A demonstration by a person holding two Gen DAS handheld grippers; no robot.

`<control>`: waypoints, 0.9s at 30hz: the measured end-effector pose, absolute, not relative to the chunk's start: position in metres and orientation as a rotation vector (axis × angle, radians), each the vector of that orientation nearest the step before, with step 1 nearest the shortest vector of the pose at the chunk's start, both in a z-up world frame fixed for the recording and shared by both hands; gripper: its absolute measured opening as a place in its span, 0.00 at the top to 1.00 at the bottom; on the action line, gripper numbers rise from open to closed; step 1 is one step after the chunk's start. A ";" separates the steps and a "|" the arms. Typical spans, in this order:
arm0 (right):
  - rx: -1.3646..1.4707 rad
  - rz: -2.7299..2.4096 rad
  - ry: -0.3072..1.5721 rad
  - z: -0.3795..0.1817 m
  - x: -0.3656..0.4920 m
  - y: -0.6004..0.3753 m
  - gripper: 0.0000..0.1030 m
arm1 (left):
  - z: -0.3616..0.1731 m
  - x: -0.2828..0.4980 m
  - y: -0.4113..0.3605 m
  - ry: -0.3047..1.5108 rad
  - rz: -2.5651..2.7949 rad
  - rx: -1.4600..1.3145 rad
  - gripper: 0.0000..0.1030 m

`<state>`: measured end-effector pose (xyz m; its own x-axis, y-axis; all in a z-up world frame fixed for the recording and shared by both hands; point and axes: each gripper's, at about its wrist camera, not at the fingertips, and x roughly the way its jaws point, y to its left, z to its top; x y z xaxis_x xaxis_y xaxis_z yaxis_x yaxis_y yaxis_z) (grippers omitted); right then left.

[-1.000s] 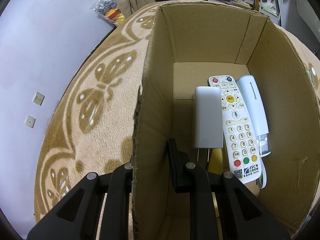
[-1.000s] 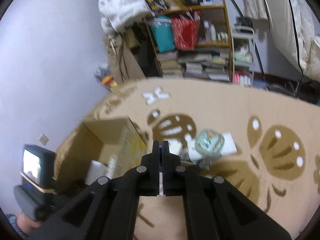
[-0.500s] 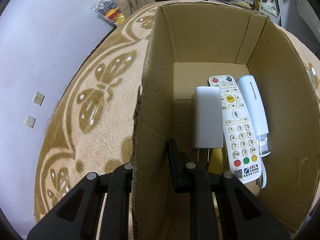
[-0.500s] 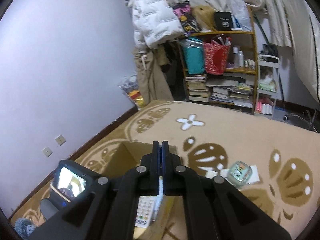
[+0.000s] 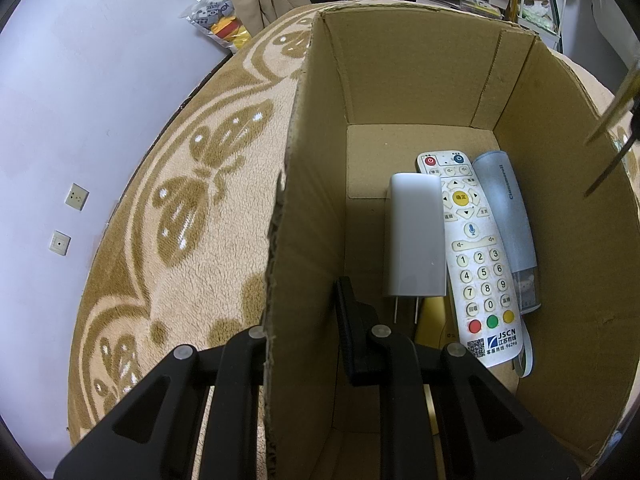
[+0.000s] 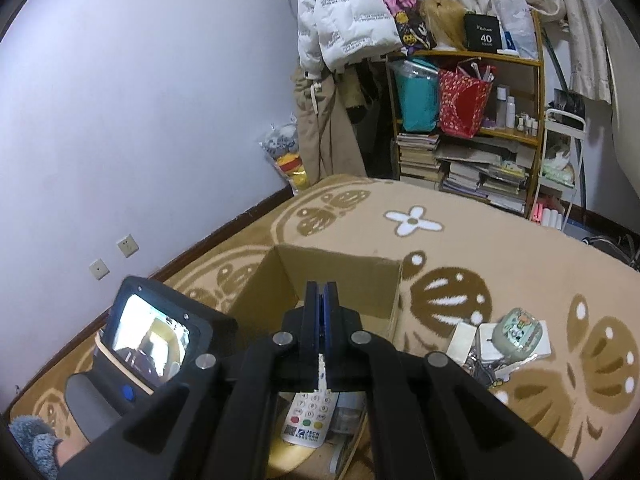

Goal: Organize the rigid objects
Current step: 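Carry the car keys over the box and release them inside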

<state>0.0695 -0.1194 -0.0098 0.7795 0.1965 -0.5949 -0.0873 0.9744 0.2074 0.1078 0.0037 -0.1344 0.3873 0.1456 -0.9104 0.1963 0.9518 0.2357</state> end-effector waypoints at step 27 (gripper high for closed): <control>0.193 0.141 0.784 -0.051 0.086 -0.125 0.97 | -0.134 0.107 0.003 1.179 -0.033 0.332 0.83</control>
